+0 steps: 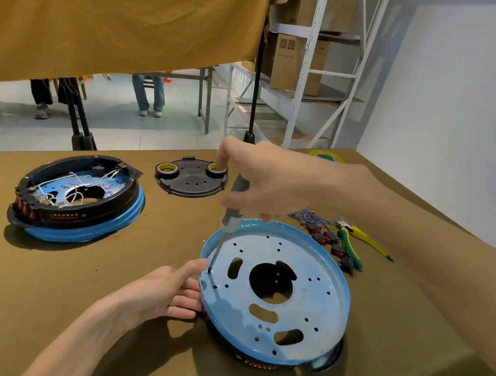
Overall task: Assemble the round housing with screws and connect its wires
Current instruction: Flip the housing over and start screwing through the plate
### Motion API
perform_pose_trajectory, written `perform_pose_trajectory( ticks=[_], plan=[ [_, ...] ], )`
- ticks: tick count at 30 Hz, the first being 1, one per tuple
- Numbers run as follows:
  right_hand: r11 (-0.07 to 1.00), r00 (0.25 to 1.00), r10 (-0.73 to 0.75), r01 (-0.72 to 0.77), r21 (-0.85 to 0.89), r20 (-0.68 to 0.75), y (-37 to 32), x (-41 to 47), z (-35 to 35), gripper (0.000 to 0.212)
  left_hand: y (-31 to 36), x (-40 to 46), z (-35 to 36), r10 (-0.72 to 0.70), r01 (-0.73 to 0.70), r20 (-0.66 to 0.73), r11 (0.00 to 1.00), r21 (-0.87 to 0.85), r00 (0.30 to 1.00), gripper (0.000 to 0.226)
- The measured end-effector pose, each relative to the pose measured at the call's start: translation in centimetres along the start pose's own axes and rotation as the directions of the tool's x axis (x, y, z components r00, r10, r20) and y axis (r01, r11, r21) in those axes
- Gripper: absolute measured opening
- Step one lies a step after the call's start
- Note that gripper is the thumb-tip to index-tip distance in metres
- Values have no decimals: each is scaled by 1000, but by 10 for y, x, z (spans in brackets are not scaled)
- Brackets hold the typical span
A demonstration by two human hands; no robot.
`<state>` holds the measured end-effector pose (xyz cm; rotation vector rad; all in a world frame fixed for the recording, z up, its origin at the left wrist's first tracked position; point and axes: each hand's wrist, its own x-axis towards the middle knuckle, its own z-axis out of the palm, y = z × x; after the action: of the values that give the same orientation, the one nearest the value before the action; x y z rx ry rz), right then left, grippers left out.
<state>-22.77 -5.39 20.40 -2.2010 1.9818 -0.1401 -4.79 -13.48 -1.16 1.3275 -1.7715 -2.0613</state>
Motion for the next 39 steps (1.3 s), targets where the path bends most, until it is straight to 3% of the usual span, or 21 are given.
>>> perform_pose_trajectory(
  ticks=[2,6,9,13,16,18,22,25,29,33,37,39],
  plan=[
    [996,996,-5,-4,-93,-88,0,3,4,38,-1,0,0,8,-8,2,1000,6,1000,75],
    [999,999,-3,1,43,50,4,1,-3,52,-1,3,0,4,-4,-2,1000,-8,1000,72],
    [1000,1000,-1,1,-31,-22,0,4,3,35,-1,2,-1,11,-11,12,1000,10,1000,85],
    [997,997,14,-19,77,75,0,4,-4,53,-2,1,-3,18,-18,15,1000,24,1000,97],
    [1000,999,13,-13,-15,-42,-2,4,4,38,-2,2,-4,20,-21,22,999,35,1000,98],
    [997,995,13,-20,-71,-104,-2,5,9,39,-3,2,-3,28,-29,17,999,37,999,97],
    [995,999,25,-28,93,32,4,2,2,47,-3,2,-2,39,-40,13,998,40,999,97],
    [995,990,21,-34,-94,-138,2,6,11,36,-2,1,-1,41,-41,3,998,44,999,97],
    [997,999,31,-33,70,35,4,5,3,50,-3,0,-2,48,-48,1,998,41,999,97],
    [998,990,10,-18,-54,-139,-1,6,13,38,-2,1,-1,40,-40,-3,998,44,999,97],
    [1000,1000,-8,9,8,-20,1,2,6,47,-2,2,0,37,-36,-13,998,43,999,96],
    [999,998,-13,10,-50,-59,1,3,8,39,-2,3,0,41,-40,-17,998,47,999,94]
  ],
)
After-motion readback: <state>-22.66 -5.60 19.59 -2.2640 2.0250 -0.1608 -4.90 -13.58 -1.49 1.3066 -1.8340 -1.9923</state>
